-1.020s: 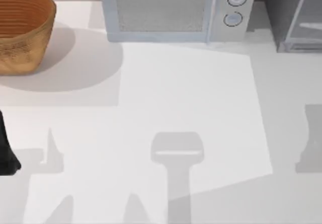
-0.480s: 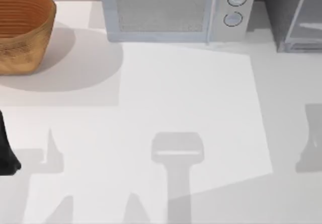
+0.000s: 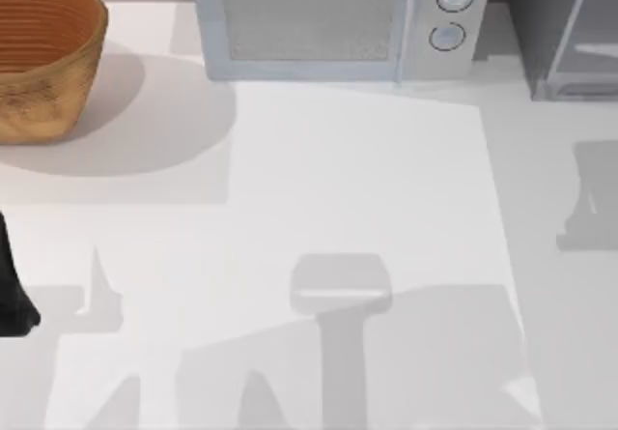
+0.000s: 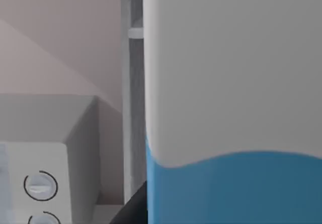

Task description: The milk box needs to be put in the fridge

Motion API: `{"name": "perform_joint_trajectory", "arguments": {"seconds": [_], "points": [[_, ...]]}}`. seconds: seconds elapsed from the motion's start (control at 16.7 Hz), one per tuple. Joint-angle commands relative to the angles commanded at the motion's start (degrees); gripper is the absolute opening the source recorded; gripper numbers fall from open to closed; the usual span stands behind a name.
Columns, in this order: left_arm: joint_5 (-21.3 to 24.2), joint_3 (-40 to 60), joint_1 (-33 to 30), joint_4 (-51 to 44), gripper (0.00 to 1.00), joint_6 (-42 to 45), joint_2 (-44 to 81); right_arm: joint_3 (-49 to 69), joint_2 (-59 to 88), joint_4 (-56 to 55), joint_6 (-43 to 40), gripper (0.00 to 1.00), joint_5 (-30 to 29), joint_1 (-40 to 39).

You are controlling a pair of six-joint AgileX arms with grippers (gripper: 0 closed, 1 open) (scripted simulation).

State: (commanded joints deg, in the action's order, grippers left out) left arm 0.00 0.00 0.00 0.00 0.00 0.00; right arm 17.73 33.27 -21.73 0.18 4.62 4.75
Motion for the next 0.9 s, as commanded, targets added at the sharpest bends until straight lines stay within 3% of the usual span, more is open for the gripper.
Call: {"name": "perform_joint_trajectory", "arguments": {"seconds": [0.54, 0.9], "points": [[0.00, 0.00, 0.00, 0.00, 1.00, 0.00, 0.00, 24.66, 61.16, -30.34, 0.30, 0.00, 6.33, 7.43], [0.00, 0.00, 0.00, 0.00, 1.00, 0.00, 0.00, 35.84, 86.53, -44.08, 0.62, 0.00, 9.38, 10.58]]}}
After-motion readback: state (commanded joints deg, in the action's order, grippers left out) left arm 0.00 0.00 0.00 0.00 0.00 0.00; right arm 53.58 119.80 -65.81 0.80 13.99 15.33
